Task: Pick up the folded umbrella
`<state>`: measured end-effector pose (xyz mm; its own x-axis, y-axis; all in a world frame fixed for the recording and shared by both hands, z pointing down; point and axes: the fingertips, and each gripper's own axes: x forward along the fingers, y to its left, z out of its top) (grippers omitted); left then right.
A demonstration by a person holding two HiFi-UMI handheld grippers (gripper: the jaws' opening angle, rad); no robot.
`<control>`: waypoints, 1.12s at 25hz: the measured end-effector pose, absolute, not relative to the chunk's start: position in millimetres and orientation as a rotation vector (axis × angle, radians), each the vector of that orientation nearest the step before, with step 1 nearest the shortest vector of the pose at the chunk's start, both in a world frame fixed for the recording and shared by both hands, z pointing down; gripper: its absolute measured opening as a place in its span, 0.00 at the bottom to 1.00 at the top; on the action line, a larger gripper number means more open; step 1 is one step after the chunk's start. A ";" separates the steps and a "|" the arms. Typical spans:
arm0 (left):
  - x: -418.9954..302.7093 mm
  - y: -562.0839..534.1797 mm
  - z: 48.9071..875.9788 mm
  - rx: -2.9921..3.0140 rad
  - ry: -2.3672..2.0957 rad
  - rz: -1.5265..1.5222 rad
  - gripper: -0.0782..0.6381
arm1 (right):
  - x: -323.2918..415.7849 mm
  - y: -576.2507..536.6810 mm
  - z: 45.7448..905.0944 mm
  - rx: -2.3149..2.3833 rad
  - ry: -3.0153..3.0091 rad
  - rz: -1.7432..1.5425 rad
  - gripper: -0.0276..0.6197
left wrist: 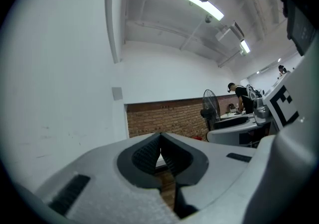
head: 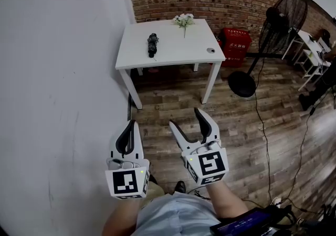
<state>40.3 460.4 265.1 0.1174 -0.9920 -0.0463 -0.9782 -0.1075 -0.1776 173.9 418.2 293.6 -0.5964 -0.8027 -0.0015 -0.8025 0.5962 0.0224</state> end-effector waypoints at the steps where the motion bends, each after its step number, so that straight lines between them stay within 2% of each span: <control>1: 41.4 461.1 267.4 -2.221 1.984 -0.130 0.12 | 175.6 417.7 294.9 1.408 -2.799 -0.032 0.54; 13: 16.2 425.4 291.7 -2.251 2.029 -0.155 0.12 | 158.7 378.1 318.8 1.386 -2.754 -0.011 0.54; 28: -40.3 262.6 324.0 -2.389 1.968 -0.178 0.12 | 89.2 228.1 348.3 1.435 -2.694 0.022 0.52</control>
